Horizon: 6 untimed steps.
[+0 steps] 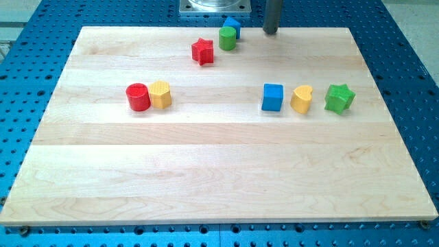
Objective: Place the triangle into the red star
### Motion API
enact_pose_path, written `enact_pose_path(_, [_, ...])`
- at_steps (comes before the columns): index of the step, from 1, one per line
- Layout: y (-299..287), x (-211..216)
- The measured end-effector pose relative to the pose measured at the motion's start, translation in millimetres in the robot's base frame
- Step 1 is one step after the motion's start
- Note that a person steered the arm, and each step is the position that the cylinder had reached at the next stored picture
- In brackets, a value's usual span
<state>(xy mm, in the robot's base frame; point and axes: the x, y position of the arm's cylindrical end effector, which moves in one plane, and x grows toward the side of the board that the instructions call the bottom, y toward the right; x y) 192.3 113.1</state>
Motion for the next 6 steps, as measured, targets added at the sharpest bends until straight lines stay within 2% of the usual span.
enact_pose_path(3, [-21.5, 29.3])
enact_pose_path(5, [-17.4, 19.4])
enact_pose_path(6, [-8.7, 1.1])
